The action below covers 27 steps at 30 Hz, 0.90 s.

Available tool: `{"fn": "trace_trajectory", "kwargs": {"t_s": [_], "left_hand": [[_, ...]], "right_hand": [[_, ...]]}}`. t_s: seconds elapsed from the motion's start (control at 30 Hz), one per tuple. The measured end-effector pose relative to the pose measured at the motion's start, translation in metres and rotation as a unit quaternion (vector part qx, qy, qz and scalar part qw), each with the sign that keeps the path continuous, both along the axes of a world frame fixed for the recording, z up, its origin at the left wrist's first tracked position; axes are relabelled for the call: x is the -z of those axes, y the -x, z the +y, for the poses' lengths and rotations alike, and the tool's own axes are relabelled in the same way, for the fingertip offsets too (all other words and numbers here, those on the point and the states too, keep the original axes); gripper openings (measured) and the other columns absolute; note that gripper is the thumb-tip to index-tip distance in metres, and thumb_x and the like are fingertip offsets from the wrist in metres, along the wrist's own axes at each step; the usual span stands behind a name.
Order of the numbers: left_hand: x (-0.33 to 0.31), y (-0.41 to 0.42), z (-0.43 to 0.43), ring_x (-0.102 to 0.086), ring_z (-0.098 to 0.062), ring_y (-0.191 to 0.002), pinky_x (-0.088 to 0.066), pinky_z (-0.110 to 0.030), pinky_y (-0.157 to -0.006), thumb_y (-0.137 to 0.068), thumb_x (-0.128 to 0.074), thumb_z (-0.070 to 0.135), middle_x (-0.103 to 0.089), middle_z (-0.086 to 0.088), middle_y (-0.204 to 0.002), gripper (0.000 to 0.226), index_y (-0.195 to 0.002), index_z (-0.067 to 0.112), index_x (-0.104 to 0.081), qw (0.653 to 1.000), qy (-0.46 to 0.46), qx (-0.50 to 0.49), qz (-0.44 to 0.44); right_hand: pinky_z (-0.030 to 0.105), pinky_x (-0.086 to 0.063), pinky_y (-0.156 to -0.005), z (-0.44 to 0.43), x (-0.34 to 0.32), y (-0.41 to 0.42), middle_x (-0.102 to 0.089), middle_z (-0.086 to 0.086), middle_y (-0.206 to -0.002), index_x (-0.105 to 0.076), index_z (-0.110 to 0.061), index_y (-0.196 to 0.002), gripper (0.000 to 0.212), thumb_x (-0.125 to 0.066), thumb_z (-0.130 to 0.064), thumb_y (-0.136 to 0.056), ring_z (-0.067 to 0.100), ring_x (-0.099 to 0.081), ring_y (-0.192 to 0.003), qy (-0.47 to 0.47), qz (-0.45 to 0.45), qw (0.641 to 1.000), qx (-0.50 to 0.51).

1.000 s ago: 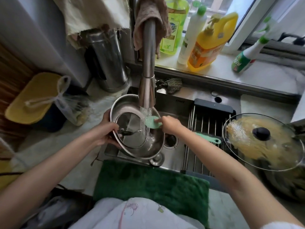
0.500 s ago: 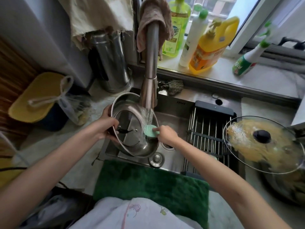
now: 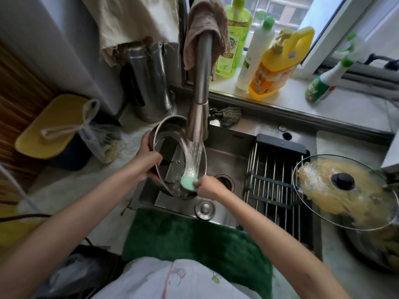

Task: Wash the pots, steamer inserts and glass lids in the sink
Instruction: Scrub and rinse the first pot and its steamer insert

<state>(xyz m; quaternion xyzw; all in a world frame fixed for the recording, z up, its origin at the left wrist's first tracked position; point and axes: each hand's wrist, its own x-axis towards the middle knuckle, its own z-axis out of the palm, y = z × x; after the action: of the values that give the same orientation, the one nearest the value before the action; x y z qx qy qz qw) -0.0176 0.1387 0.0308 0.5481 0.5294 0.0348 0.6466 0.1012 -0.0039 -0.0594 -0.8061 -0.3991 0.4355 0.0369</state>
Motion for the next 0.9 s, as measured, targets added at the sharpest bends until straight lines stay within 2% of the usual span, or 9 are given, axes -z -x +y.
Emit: {"fn": "trace_trajectory", "kwargs": {"t_s": [0.17, 0.27, 0.4, 0.5, 0.57, 0.67, 0.73, 0.83, 0.9], "left_hand": [[0.005, 0.003, -0.008, -0.057, -0.035, -0.103, -0.057, -0.046, -0.055, -0.079, -0.041, -0.013, -0.042, 0.005, -0.135, 0.095, -0.146, 0.045, -0.008, 0.999, -0.044, 0.028, -0.009], [-0.001, 0.007, -0.011, -0.058, -0.035, -0.093, -0.055, -0.048, -0.046, -0.082, -0.041, -0.014, -0.038, 0.010, -0.133, 0.094, -0.146, 0.046, -0.007, 0.999, -0.019, 0.020, -0.031], [-0.005, 0.012, -0.001, -0.054, -0.042, -0.104, -0.052, -0.048, -0.043, -0.079, -0.041, -0.017, -0.037, 0.006, -0.141, 0.097, -0.143, 0.050, -0.014, 0.999, -0.008, 0.029, -0.041], [-0.005, 0.015, 0.005, -0.056, -0.044, -0.097, -0.051, -0.044, -0.041, -0.078, -0.038, -0.019, -0.038, 0.001, -0.138, 0.097, -0.141, 0.052, -0.017, 0.999, 0.013, 0.041, -0.022], [-0.006, 0.015, 0.004, -0.057, -0.046, -0.091, -0.052, -0.043, -0.041, -0.078, -0.038, -0.019, -0.040, -0.007, -0.135, 0.096, -0.137, 0.054, -0.020, 0.998, 0.030, 0.047, 0.000], [-0.006, 0.011, 0.000, -0.059, -0.048, -0.087, -0.053, -0.045, -0.043, -0.078, -0.040, -0.018, -0.043, -0.012, -0.132, 0.095, -0.136, 0.055, -0.021, 0.997, 0.040, 0.062, 0.013], [-0.008, 0.008, -0.002, -0.058, -0.048, -0.092, -0.053, -0.047, -0.044, -0.077, -0.039, -0.018, -0.042, -0.008, -0.132, 0.096, -0.137, 0.055, -0.021, 0.997, 0.038, 0.069, 0.009], [-0.011, 0.007, -0.002, -0.056, -0.045, -0.091, -0.052, -0.044, -0.040, -0.078, -0.036, -0.018, -0.042, -0.003, -0.128, 0.095, -0.139, 0.052, -0.019, 0.998, 0.018, 0.055, 0.002], [-0.009, 0.008, -0.001, -0.054, -0.045, -0.094, -0.051, -0.045, -0.039, -0.078, -0.035, -0.019, -0.041, 0.000, -0.127, 0.093, -0.140, 0.049, -0.019, 0.999, 0.006, 0.026, -0.022]], "right_hand": [[0.016, -0.032, -0.041, 0.002, -0.014, 0.012, -0.055, -0.010, -0.066, -0.060, -0.025, -0.127, 0.034, -0.058, -0.017, -0.094, 0.007, -0.036, -0.050, -0.024, 0.313, 0.941, 0.129], [0.014, -0.032, -0.040, -0.005, -0.007, -0.001, -0.058, -0.018, -0.063, -0.058, -0.027, -0.129, 0.038, -0.058, -0.015, -0.094, 0.006, -0.033, -0.050, -0.031, 0.369, 0.921, 0.122], [0.017, -0.033, -0.042, -0.001, 0.005, -0.035, -0.060, -0.002, -0.083, -0.065, -0.027, -0.121, 0.031, -0.063, -0.027, -0.090, 0.007, -0.037, -0.051, 0.020, 0.206, 0.976, 0.060], [0.027, -0.048, -0.065, 0.012, 0.007, -0.067, -0.068, -0.001, -0.107, -0.066, -0.033, -0.118, 0.029, -0.060, -0.038, -0.090, 0.013, -0.063, -0.079, -0.035, -0.061, 0.997, 0.011], [0.034, -0.050, -0.069, 0.026, 0.002, -0.081, -0.068, 0.004, -0.104, -0.066, -0.033, -0.117, 0.030, -0.060, -0.022, -0.090, 0.025, -0.066, -0.086, -0.164, -0.230, 0.959, -0.010], [0.032, -0.047, -0.043, 0.045, -0.013, -0.092, -0.059, 0.013, -0.075, -0.073, -0.012, -0.090, 0.023, -0.076, -0.004, -0.069, 0.029, -0.060, -0.051, -0.387, -0.367, 0.838, -0.115], [0.028, -0.042, -0.037, 0.051, -0.015, -0.097, -0.058, 0.012, -0.071, -0.071, -0.011, -0.080, 0.028, -0.081, 0.000, -0.057, 0.026, -0.056, -0.044, -0.415, -0.430, 0.783, -0.172], [0.033, -0.048, -0.042, 0.036, -0.005, -0.092, -0.062, 0.012, -0.088, -0.068, -0.019, -0.113, 0.043, -0.073, -0.003, -0.073, 0.026, -0.061, -0.053, -0.299, -0.396, 0.851, -0.170], [0.037, -0.052, -0.064, 0.018, -0.001, -0.073, -0.060, 0.009, -0.107, -0.050, -0.032, -0.135, 0.049, -0.053, -0.011, -0.092, 0.029, -0.066, -0.080, -0.137, -0.322, 0.927, -0.136]]}}
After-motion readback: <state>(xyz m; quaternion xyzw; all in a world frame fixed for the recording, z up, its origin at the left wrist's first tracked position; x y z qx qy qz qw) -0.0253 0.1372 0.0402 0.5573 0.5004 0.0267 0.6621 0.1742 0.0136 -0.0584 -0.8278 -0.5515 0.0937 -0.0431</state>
